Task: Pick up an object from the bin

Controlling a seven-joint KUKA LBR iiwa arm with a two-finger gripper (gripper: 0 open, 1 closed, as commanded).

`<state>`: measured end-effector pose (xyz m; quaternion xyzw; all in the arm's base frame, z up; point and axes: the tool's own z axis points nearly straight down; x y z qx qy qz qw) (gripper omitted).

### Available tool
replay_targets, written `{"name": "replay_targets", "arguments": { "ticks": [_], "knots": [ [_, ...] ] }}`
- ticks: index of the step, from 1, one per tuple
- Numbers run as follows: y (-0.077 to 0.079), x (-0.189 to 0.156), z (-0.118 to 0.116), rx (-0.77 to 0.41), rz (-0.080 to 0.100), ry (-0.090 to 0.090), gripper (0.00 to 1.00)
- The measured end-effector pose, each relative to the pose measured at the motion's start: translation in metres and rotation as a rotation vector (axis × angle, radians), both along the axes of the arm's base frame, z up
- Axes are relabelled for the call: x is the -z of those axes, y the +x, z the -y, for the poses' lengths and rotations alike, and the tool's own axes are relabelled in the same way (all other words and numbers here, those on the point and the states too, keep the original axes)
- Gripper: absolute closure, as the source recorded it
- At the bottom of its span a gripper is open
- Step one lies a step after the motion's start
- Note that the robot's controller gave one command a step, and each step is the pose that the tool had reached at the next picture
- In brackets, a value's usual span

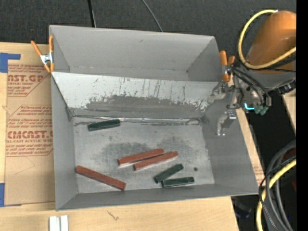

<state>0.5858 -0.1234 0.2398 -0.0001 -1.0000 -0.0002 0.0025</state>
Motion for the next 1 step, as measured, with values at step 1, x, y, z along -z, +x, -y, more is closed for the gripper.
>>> {"name": "replay_targets", "arguments": {
  "ticks": [1],
  "knots": [
    [0.0016, -0.0045, -0.0004, -0.001, 0.008, -0.001, 0.00]
  ]
}}
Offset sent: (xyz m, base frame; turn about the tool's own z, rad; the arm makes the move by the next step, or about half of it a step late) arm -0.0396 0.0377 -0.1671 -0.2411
